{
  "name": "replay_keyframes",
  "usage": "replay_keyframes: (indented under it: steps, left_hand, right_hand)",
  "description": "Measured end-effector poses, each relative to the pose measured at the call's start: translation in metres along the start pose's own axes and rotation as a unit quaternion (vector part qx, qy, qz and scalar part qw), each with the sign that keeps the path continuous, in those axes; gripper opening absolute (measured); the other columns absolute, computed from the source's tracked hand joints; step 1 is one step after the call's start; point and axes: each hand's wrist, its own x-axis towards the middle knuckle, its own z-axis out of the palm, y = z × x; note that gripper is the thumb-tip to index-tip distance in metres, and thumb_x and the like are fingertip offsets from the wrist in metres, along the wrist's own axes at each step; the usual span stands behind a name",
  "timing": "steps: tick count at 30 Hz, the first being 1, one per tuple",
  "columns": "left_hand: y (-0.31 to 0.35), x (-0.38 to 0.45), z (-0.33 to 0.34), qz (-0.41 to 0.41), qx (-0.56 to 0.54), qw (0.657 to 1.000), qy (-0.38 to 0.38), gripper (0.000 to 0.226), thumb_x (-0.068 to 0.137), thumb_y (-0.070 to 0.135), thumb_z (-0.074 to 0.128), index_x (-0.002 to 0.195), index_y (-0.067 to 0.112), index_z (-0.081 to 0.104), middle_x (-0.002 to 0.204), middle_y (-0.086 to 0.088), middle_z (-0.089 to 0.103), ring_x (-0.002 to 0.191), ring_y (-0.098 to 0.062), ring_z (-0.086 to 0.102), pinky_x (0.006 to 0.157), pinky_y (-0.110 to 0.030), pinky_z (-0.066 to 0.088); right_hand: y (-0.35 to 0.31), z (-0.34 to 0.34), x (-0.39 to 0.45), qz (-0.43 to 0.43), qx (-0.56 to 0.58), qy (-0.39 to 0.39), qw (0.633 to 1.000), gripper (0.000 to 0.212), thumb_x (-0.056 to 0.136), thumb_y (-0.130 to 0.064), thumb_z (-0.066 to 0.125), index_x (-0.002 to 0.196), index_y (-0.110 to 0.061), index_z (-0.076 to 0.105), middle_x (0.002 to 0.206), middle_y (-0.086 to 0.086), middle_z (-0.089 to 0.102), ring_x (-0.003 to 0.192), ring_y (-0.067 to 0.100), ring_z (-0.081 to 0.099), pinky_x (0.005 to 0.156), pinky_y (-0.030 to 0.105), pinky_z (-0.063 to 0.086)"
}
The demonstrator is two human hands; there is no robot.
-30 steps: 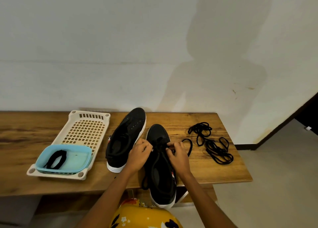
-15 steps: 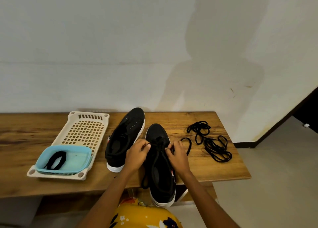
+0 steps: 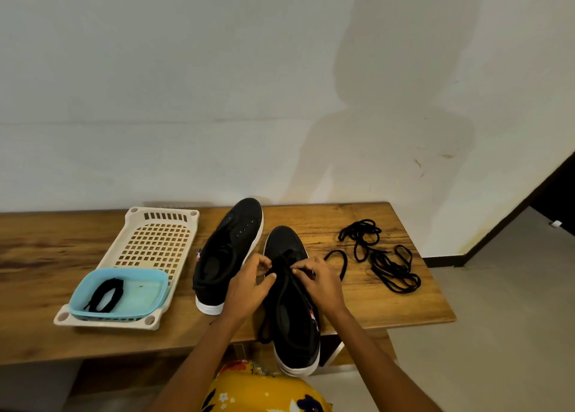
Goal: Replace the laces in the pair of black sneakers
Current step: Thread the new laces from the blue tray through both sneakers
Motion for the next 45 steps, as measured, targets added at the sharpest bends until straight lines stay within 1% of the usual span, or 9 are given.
replay_keyframes:
  steps: [6, 16, 23, 27, 30, 32, 36, 42, 45]
  left_hand:
    - [-0.004, 0.002, 0.000, -0.026, -0.002, 1.000, -0.005, 0.034, 0.083, 0.019, 0.068, 0.113, 0.024, 0.052, 0.107, 0.011, 0.059, 0.105, -0.006, 0.059, 0.096, -0.032, 0.049]
    - [-0.007, 0.002, 0.003, -0.027, -0.002, 1.000, 0.012, 0.035, 0.082, 0.019, 0.070, 0.108, 0.026, 0.048, 0.101, 0.012, 0.058, 0.101, -0.005, 0.059, 0.094, -0.033, 0.050]
    - [-0.005, 0.003, 0.002, -0.007, 0.023, 1.000, 0.018, 0.039, 0.085, 0.026, 0.067, 0.123, 0.025, 0.055, 0.104, 0.011, 0.060, 0.100, -0.004, 0.060, 0.091, -0.027, 0.049]
    - [-0.006, 0.005, 0.003, 0.024, 0.060, 0.998, 0.018, 0.006, 0.086, 0.023, 0.065, 0.092, 0.024, 0.064, 0.098, 0.012, 0.058, 0.093, -0.004, 0.060, 0.086, -0.029, 0.051]
    - [-0.006, 0.002, 0.005, 0.014, 0.051, 0.998, 0.021, 0.008, 0.089, 0.019, 0.061, 0.083, 0.023, 0.057, 0.095, 0.011, 0.058, 0.095, -0.007, 0.060, 0.083, -0.029, 0.050]
    - [-0.004, 0.002, 0.005, -0.006, 0.025, 0.999, 0.032, 0.003, 0.090, 0.023, 0.060, 0.090, 0.022, 0.056, 0.097, 0.011, 0.060, 0.097, -0.007, 0.060, 0.085, -0.030, 0.050]
    - [0.001, 0.007, 0.006, 0.009, 0.058, 0.998, 0.031, 0.028, 0.087, 0.036, 0.063, 0.114, 0.029, 0.059, 0.106, 0.016, 0.055, 0.097, -0.001, 0.058, 0.085, -0.024, 0.049]
    - [-0.008, 0.004, 0.011, 0.018, 0.070, 0.997, 0.028, 0.005, 0.089, 0.021, 0.061, 0.092, 0.017, 0.062, 0.101, 0.008, 0.057, 0.095, -0.008, 0.058, 0.083, -0.027, 0.048]
    - [-0.012, -0.004, 0.012, 0.023, 0.053, 0.998, 0.016, 0.005, 0.089, 0.015, 0.061, 0.088, 0.019, 0.060, 0.102, 0.006, 0.056, 0.096, -0.008, 0.055, 0.085, -0.026, 0.046]
  right_hand:
    - [0.002, -0.002, 0.000, -0.024, -0.001, -0.030, 0.999, 0.012, 0.087, -0.027, 0.066, 0.097, -0.028, 0.073, 0.088, -0.023, 0.058, 0.095, 0.001, 0.055, 0.084, 0.020, 0.043]
    - [-0.008, 0.000, 0.003, 0.011, -0.042, -0.003, 0.999, 0.010, 0.089, -0.020, 0.054, 0.079, -0.022, 0.053, 0.086, -0.010, 0.053, 0.078, 0.009, 0.053, 0.066, 0.023, 0.037]
    - [0.002, -0.001, -0.002, -0.036, 0.010, -0.022, 0.999, 0.016, 0.089, -0.024, 0.063, 0.104, -0.027, 0.069, 0.099, -0.018, 0.059, 0.097, -0.001, 0.055, 0.084, 0.017, 0.044]
    - [0.002, -0.001, -0.001, -0.020, 0.008, -0.018, 1.000, 0.007, 0.089, -0.025, 0.063, 0.091, -0.026, 0.070, 0.089, -0.018, 0.060, 0.092, 0.002, 0.056, 0.079, 0.021, 0.044]
    - [0.000, 0.003, -0.001, 0.003, -0.012, -0.005, 1.000, 0.008, 0.092, -0.023, 0.055, 0.086, -0.022, 0.061, 0.089, -0.013, 0.057, 0.087, 0.004, 0.053, 0.071, 0.023, 0.040]
    - [-0.003, 0.003, -0.002, 0.022, 0.003, 0.000, 1.000, 0.014, 0.093, -0.019, 0.050, 0.080, -0.021, 0.052, 0.085, -0.010, 0.052, 0.080, 0.007, 0.050, 0.068, 0.026, 0.037]
    - [-0.004, 0.004, -0.007, 0.040, 0.076, 0.012, 0.996, 0.032, 0.097, -0.012, 0.042, 0.069, -0.025, 0.038, 0.076, -0.006, 0.043, 0.070, 0.008, 0.043, 0.067, 0.029, 0.033]
    - [0.002, -0.001, -0.012, 0.011, 0.123, -0.023, 0.992, 0.020, 0.089, -0.009, 0.056, 0.093, -0.028, 0.061, 0.097, -0.012, 0.059, 0.093, -0.001, 0.055, 0.079, 0.014, 0.043]
    - [0.005, -0.006, -0.009, 0.000, 0.132, -0.039, 0.990, 0.017, 0.087, -0.007, 0.061, 0.092, -0.022, 0.067, 0.091, -0.011, 0.060, 0.089, -0.004, 0.054, 0.078, 0.011, 0.042]
